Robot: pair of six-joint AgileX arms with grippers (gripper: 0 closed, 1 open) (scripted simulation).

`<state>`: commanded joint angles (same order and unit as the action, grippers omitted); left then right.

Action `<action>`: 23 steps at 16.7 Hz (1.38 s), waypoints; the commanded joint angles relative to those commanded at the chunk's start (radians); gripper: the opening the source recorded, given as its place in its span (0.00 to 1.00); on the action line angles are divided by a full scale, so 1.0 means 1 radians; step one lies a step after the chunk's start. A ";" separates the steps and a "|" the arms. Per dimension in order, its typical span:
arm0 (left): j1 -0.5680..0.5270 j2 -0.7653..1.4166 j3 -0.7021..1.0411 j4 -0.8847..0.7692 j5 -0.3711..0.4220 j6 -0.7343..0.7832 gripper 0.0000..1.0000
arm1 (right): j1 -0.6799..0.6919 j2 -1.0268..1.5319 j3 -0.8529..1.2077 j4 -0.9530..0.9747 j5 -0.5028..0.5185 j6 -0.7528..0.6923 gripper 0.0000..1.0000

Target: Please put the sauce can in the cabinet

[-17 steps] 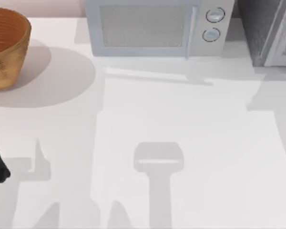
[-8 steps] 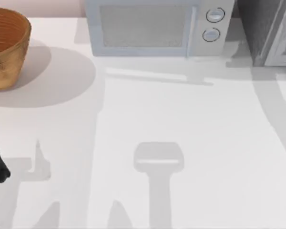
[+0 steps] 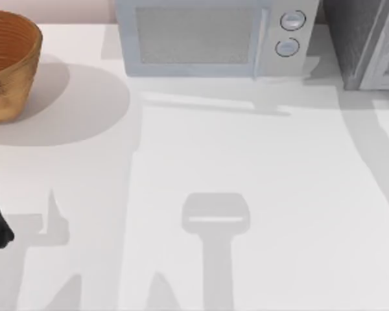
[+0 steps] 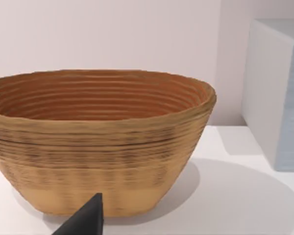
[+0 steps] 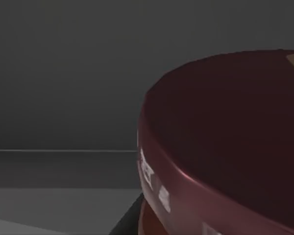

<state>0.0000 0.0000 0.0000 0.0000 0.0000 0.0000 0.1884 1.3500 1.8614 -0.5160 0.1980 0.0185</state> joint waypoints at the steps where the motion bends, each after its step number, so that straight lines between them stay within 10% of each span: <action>1: 0.000 0.000 0.000 0.000 0.000 0.000 1.00 | -0.001 0.002 0.002 0.000 0.000 0.000 0.00; 19: 0.000 0.000 0.000 0.000 0.000 0.000 1.00 | -0.085 0.517 0.439 0.080 -0.077 -0.001 0.00; 23: 0.000 0.000 0.000 0.000 0.000 0.000 1.00 | -0.085 0.517 0.439 0.080 -0.077 -0.001 0.30</action>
<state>0.0000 0.0000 0.0000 0.0000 0.0000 0.0000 0.1030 1.8669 2.3001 -0.4363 0.1207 0.0179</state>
